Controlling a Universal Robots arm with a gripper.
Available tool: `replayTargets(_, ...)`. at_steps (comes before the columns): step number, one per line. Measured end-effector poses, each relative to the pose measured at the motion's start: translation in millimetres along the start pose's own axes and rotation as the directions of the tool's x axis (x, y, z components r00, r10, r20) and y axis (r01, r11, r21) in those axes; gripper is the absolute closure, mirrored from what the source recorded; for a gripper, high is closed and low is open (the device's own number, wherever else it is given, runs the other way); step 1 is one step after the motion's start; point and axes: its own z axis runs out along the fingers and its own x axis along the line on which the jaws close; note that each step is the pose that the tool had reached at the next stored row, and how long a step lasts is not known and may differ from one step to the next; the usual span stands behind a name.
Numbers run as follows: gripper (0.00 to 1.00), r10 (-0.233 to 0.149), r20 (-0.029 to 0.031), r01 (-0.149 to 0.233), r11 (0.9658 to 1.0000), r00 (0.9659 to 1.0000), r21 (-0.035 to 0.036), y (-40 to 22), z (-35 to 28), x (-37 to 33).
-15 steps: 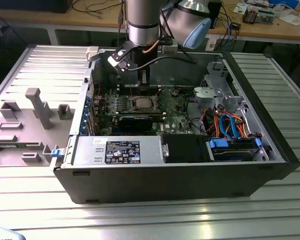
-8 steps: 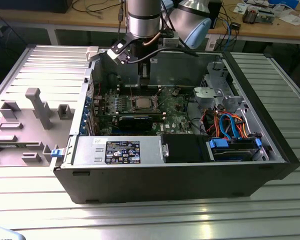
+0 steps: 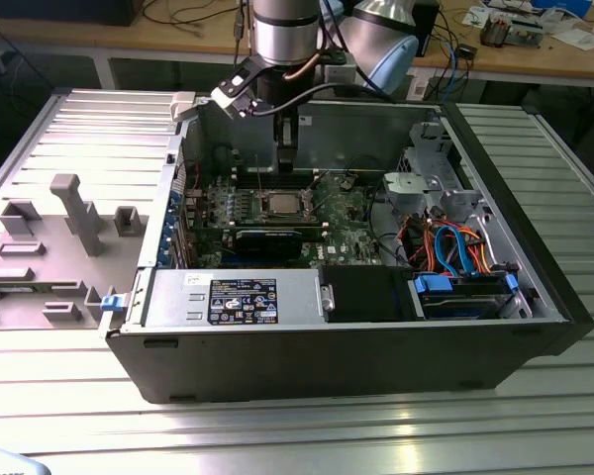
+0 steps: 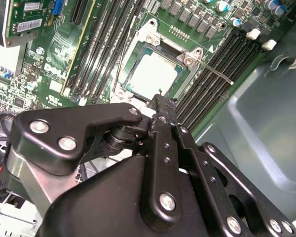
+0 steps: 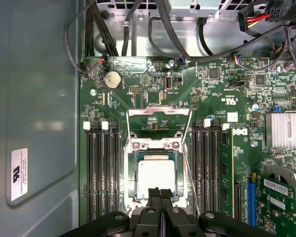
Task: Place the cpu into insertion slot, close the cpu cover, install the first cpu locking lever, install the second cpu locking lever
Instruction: 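Place the cpu into insertion slot, then close the cpu cover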
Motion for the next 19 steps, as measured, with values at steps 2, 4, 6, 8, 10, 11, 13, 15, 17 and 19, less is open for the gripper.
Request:
replayTargets(2, 0.89, 0.0, 0.0001, 0.0, 1.0, 1.0, 0.0, 0.1, -2.7, -0.1)
replayTargets(4, 0.89, 0.0, -0.0002, 0.0, 1.0, 1.0, -0.0002, 0.2, -2.8, -0.1)
replayTargets(6, 0.89, 0.0, -0.0001, 0.0, 1.0, 1.0, -0.0001, 0.1, -3.1, -0.1)
replayTargets(8, 0.89, 0.0, 0.0001, 0.0, 1.0, 1.0, 0.0, 0.2, -3.4, -0.2)
replayTargets(10, 0.89, 0.0, 0.0001, 0.0, 1.0, 1.0, 0.0, 0.2, -3.4, -0.2)
replayTargets(11, 0.89, 0.0, 0.0001, 0.0, 1.0, 1.0, 0.0001, 0.7, -3.4, -0.3)
replayTargets(13, 0.89, 0.0, 0.0001, 0.0, 1.0, 1.0, 0.0001, 1.6, -3.3, -0.3)
replayTargets(15, 0.89, 0.0, 0.0001, 0.0, 1.0, 1.0, 0.0, 1.9, -3.3, -0.3)
replayTargets(17, 0.89, 0.0, 0.0001, 0.0, 1.0, 1.0, 0.0, 2.2, -3.3, -0.2)
replayTargets(19, 0.89, 0.0, 0.0, 0.0, 1.0, 1.0, 0.0, 2.6, -3.3, -0.3)
